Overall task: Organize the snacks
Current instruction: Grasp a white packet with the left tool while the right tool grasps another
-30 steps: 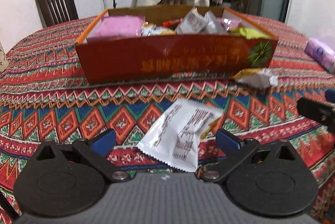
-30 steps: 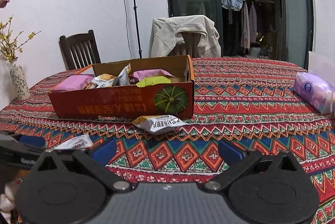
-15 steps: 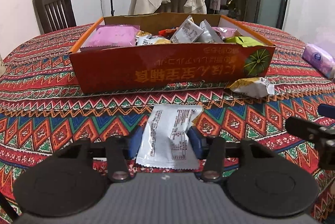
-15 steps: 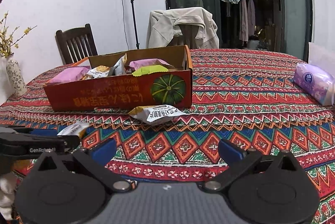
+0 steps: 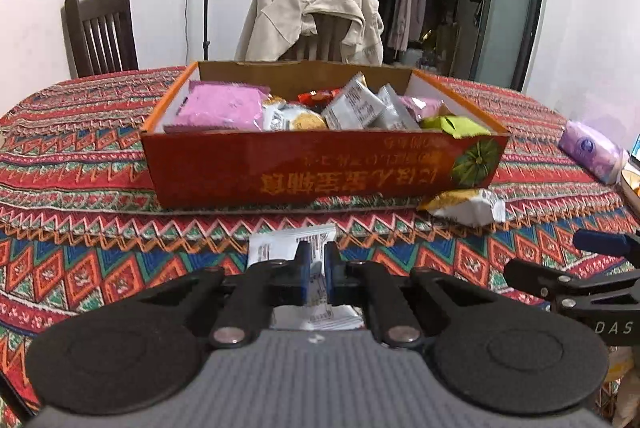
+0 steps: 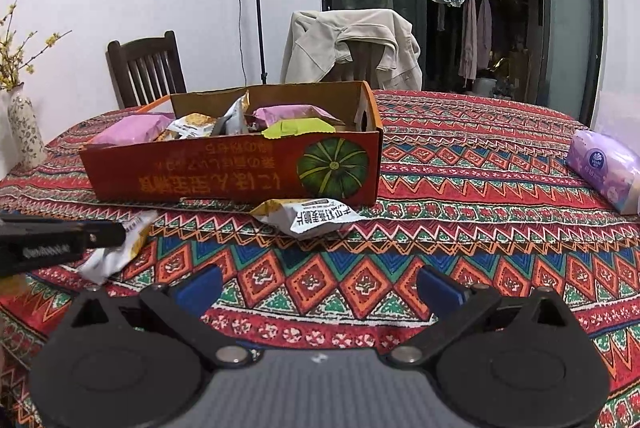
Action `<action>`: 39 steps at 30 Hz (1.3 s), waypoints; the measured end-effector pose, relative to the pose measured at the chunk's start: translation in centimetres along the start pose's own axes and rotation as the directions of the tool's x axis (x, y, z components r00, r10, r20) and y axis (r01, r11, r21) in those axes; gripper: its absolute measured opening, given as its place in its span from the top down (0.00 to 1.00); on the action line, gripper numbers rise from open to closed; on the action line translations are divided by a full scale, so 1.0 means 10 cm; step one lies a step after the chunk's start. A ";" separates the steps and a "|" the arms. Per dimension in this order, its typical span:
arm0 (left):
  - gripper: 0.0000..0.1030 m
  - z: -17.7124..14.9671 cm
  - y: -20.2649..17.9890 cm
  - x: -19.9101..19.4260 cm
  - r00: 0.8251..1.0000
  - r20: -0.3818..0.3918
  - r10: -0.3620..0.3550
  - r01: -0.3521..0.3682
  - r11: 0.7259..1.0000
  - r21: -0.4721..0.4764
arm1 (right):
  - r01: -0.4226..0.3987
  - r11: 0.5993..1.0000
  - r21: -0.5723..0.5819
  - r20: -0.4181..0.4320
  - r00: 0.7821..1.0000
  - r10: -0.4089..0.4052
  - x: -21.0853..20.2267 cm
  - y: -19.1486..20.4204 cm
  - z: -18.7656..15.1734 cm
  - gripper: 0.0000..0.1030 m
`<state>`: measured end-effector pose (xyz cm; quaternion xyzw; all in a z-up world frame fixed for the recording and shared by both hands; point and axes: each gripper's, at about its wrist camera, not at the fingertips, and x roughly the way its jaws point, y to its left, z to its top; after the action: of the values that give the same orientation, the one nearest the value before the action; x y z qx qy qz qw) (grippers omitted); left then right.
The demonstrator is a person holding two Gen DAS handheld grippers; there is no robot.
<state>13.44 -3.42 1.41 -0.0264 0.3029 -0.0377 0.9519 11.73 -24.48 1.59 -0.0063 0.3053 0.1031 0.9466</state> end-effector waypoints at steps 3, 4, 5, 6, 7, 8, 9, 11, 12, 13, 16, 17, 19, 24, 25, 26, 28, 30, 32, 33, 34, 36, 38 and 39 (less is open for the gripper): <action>0.92 0.02 0.06 0.00 1.000 0.009 -0.005 0.006 1.000 -0.017 | 0.010 1.000 -0.008 -0.003 1.000 -0.010 0.02 0.01 0.02 0.00; 0.92 0.03 0.08 0.00 1.000 0.009 -0.004 0.004 1.000 -0.021 | 0.012 1.000 -0.011 -0.004 1.000 -0.012 0.02 0.01 0.02 0.00; 0.91 0.03 0.10 0.01 1.000 0.006 0.000 0.000 1.000 -0.023 | 0.014 1.000 -0.014 -0.005 1.000 -0.014 0.03 0.02 0.03 0.00; 0.89 0.03 0.12 0.02 1.000 -0.005 0.005 -0.005 1.000 -0.023 | 0.015 1.000 -0.016 -0.006 1.000 -0.016 0.03 0.02 0.03 0.00; 0.80 0.02 0.14 0.03 1.000 -0.014 0.003 -0.004 1.000 -0.023 | 0.016 1.000 -0.017 -0.008 1.000 -0.016 0.04 0.02 0.03 0.00; 0.63 0.01 0.16 0.04 1.000 -0.019 0.001 -0.002 1.000 -0.027 | 0.016 1.000 -0.018 -0.010 1.000 -0.016 0.05 0.03 0.02 0.00; 0.51 0.01 0.17 0.04 1.000 -0.025 0.003 -0.004 1.000 -0.028 | 0.016 1.000 -0.019 -0.012 1.000 -0.016 0.06 0.03 0.02 0.00; 0.20 -0.01 0.18 0.04 1.000 -0.027 0.012 -0.013 1.000 -0.013 | 0.016 1.000 -0.019 -0.019 1.000 -0.016 0.08 0.03 0.00 0.00; 0.19 -0.02 0.18 0.05 0.999 -0.029 0.015 -0.015 1.000 -0.006 | 0.015 1.000 -0.019 -0.022 1.000 -0.015 0.09 0.03 -0.01 0.00; 0.18 -0.02 0.19 0.06 0.999 -0.037 0.015 -0.015 1.000 -0.005 | 0.014 1.000 -0.018 -0.026 1.000 -0.014 0.10 0.03 -0.01 0.00; 0.19 -0.01 0.17 0.19 0.995 -0.086 0.052 -0.052 0.999 0.000 | 0.009 1.000 -0.018 -0.030 0.999 -0.010 0.13 0.03 -0.02 0.00; 0.19 0.00 0.16 0.24 0.993 -0.102 0.066 -0.066 0.998 0.001 | 0.006 1.000 -0.019 -0.030 1.000 -0.007 0.13 0.03 -0.02 0.00; 0.22 -0.01 0.15 0.31 0.991 -0.115 0.075 -0.076 0.997 0.000 | -0.001 1.000 -0.021 -0.025 1.000 0.001 0.12 0.03 0.00 0.00; 0.52 -0.01 0.17 0.30 0.994 -0.085 0.074 -0.074 0.997 0.001 | 0.000 1.000 -0.027 -0.019 1.000 -0.001 0.12 0.01 0.03 0.00; 0.53 -0.02 0.18 0.29 0.994 -0.080 0.070 -0.071 0.997 -0.006 | 0.001 1.000 -0.027 -0.019 1.000 -0.002 0.13 0.01 0.04 0.00; 0.55 -0.02 0.19 0.28 0.995 -0.073 0.069 -0.070 0.997 -0.012 | 0.001 1.000 -0.027 -0.018 1.000 -0.002 0.14 0.01 0.05 0.00; 0.60 -0.02 0.21 0.25 0.997 -0.057 0.059 -0.060 0.998 -0.019 | -0.001 1.000 -0.029 -0.017 1.000 0.001 0.14 0.03 0.05 0.00; 0.60 -0.02 0.21 0.21 0.998 -0.032 0.049 -0.050 0.999 -0.021 | -0.003 0.999 -0.032 -0.019 1.000 0.002 0.16 0.04 0.05 0.00; 0.60 -0.02 0.21 0.16 0.999 -0.002 0.045 -0.045 0.999 -0.019 | -0.004 0.999 -0.037 -0.019 1.000 0.003 0.17 0.06 0.05 0.00; 0.60 -0.02 0.21 0.14 0.999 0.014 0.042 -0.042 0.999 -0.019 | -0.004 0.999 -0.041 -0.018 1.000 0.003 0.17 0.06 0.06 0.00; 0.60 -0.02 0.21 0.11 0.999 0.029 0.040 -0.039 0.999 -0.022 | -0.003 0.999 -0.045 -0.017 1.000 0.002 0.17 0.07 0.07 0.00; 0.60 -0.01 0.23 0.08 0.998 0.051 0.041 -0.039 0.999 -0.032 | 0.000 0.998 -0.056 -0.015 1.000 -0.001 0.18 0.09 0.09 0.00; 0.60 -0.01 0.25 0.07 0.997 0.062 0.040 -0.037 0.998 -0.048 | 0.006 0.997 -0.072 -0.010 1.000 -0.006 0.19 0.10 0.14 0.00; 0.60 0.00 0.27 0.06 0.997 0.067 0.041 -0.038 0.998 -0.056 | 0.008 0.997 -0.081 -0.008 1.000 -0.008 0.20 0.11 0.17 0.00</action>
<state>14.11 -0.78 0.86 -0.0479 0.2717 -0.0096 0.9611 14.08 -22.92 1.85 -0.0465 0.3046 0.1117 0.9448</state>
